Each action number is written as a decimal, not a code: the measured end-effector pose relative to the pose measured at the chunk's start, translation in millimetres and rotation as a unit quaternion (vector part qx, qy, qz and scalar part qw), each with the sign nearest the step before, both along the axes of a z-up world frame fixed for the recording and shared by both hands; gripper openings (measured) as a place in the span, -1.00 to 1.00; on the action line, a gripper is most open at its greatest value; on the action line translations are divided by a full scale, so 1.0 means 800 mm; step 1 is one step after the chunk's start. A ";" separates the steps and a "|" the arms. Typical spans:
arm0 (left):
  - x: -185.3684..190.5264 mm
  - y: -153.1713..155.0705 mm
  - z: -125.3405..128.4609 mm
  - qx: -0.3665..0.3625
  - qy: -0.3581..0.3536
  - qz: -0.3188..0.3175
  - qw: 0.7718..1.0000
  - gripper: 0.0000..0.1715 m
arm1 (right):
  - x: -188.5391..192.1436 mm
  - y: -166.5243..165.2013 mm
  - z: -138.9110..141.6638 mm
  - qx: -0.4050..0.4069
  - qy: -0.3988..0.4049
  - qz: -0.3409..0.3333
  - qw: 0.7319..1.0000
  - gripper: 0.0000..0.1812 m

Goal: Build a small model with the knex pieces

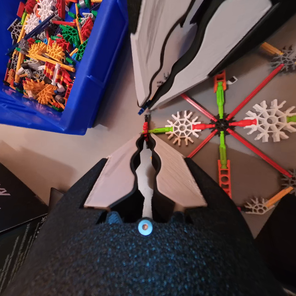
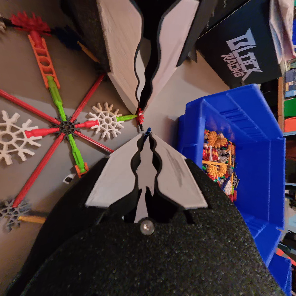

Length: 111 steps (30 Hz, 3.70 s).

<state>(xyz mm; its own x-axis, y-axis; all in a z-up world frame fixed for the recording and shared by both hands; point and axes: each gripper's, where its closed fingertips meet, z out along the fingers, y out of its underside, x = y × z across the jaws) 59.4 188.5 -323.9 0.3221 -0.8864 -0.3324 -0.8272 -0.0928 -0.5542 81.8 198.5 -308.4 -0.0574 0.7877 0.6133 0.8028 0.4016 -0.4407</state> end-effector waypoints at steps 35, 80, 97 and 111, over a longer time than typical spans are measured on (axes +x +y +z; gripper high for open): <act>0.006 0.005 0.000 -0.025 -0.003 -0.022 0.999 -0.96 | 0.000 -0.005 -0.012 0.000 -0.009 0.006 1.000 -0.98; 0.007 0.008 0.000 -0.043 -0.020 -0.043 0.998 -0.96 | 0.003 0.007 -0.018 -0.230 0.020 -0.073 0.970 -1.00; -0.021 0.001 0.029 -0.077 -0.046 -0.022 0.996 -0.76 | 0.021 0.022 0.007 -0.234 0.029 -0.116 0.965 -1.00; -0.039 -0.035 0.018 -0.110 -0.020 0.002 0.994 -0.78 | 0.034 0.015 0.047 -0.244 0.067 -0.130 0.959 -0.94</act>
